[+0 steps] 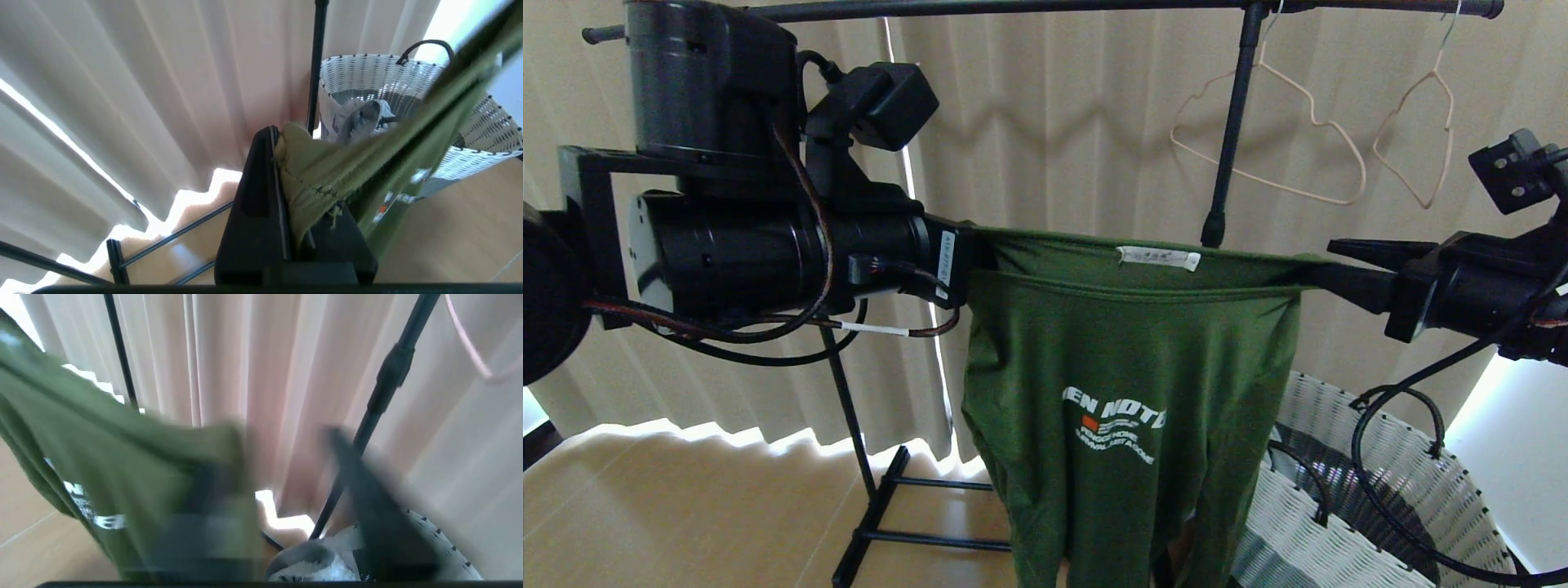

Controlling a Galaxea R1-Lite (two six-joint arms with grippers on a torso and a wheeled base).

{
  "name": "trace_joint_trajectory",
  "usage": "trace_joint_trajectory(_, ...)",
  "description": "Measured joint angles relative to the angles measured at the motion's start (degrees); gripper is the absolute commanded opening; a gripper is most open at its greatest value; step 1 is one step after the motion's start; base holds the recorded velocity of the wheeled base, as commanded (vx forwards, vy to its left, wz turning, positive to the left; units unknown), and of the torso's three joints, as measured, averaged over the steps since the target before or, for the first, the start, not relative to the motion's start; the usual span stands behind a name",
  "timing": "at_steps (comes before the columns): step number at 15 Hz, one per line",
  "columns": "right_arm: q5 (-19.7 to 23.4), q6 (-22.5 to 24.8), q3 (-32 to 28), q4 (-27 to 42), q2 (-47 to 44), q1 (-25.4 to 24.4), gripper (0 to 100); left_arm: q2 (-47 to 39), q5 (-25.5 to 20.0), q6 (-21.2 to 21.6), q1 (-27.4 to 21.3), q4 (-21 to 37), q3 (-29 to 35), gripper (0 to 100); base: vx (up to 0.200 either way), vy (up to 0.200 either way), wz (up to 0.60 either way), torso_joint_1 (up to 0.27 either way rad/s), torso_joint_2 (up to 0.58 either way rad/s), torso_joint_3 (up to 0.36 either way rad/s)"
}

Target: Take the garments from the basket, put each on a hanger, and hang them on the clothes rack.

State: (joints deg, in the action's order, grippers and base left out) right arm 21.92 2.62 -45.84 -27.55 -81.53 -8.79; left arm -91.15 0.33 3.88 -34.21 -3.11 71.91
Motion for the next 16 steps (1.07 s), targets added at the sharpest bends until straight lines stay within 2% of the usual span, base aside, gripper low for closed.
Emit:
trace_joint_trajectory(6,1.2,-0.2,5.3,0.3,5.2,-0.3,100,-0.1,0.7,0.1,1.5,0.0,-2.6,0,0.0,0.0,0.0,0.0,0.0,0.0)
trace_joint_trajectory(8,5.3,-0.2,6.8,0.3,7.4,-0.4,100,-0.1,3.1,0.1,1.7,0.0,-2.9,0,0.0,0.0,0.0,0.0,0.0,0.0)
trace_joint_trajectory(11,11.1,-0.2,9.1,0.2,11.0,-0.5,100,0.2,3.5,0.1,2.1,0.0,-4.0,0,0.0,0.0,0.0,0.0,0.0,0.0)
trace_joint_trajectory(16,11.7,-0.2,10.8,0.1,14.9,-0.4,100,1.0,3.7,0.2,2.8,0.0,-4.9,0,0.0,0.0,0.0,0.0,0.0,0.0)
